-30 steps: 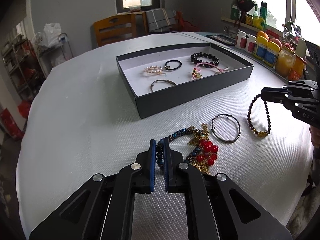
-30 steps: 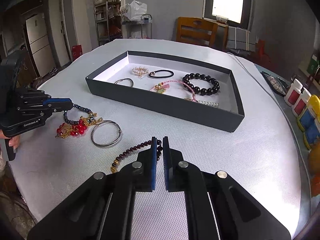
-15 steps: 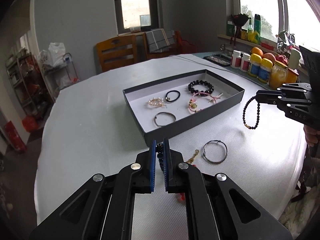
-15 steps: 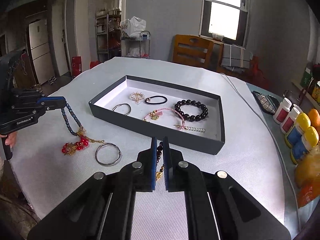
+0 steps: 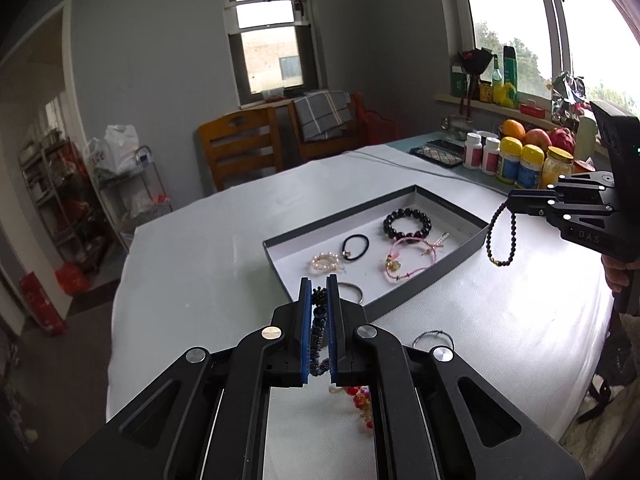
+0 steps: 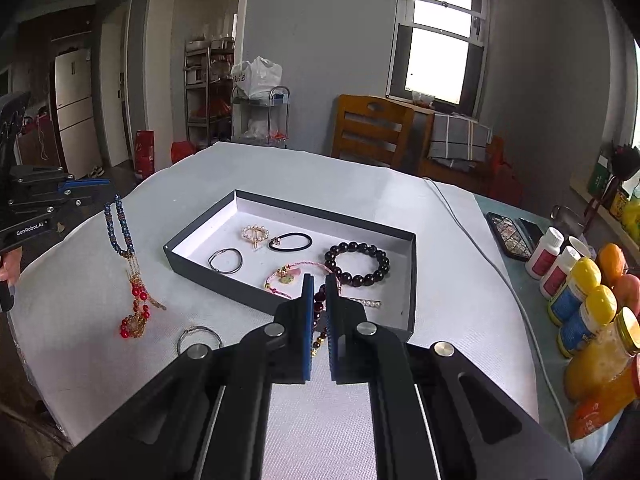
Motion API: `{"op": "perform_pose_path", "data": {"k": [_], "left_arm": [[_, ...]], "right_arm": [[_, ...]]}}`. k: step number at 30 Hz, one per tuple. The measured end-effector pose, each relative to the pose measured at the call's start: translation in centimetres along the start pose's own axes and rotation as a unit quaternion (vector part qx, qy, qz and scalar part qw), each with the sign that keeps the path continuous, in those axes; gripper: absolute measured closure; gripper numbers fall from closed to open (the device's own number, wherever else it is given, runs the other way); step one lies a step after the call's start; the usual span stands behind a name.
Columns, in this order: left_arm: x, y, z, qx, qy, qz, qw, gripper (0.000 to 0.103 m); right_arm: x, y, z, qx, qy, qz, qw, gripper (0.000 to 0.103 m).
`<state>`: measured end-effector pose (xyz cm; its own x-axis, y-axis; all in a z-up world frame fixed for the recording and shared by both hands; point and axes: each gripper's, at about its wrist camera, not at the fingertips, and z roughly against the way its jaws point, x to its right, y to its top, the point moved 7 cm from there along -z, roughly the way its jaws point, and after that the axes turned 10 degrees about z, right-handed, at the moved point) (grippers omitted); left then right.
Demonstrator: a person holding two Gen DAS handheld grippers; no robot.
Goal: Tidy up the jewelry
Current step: 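Carry the dark red bead bracelet over the box with the right gripper while the left carries the blue bracelet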
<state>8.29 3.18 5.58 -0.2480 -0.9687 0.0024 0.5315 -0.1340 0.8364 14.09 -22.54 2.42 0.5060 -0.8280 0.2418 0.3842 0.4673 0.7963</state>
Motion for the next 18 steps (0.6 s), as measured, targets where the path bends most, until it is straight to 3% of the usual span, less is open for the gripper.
{"op": "perform_pose_path", "data": {"k": [5,18], "left_arm": [[0.0,1.4,1.0,0.018,0.001,-0.002,0.9998,0.096],[0.1,2.5,-0.9,0.004,-0.008,-0.009,0.9999,0.096]], "right_arm": [[0.4,0.7,0.2,0.008,-0.004,0.000,1.000,0.097],[1.9,1.8,-0.3,0.012,-0.009,-0.001,1.000,0.097]]}}
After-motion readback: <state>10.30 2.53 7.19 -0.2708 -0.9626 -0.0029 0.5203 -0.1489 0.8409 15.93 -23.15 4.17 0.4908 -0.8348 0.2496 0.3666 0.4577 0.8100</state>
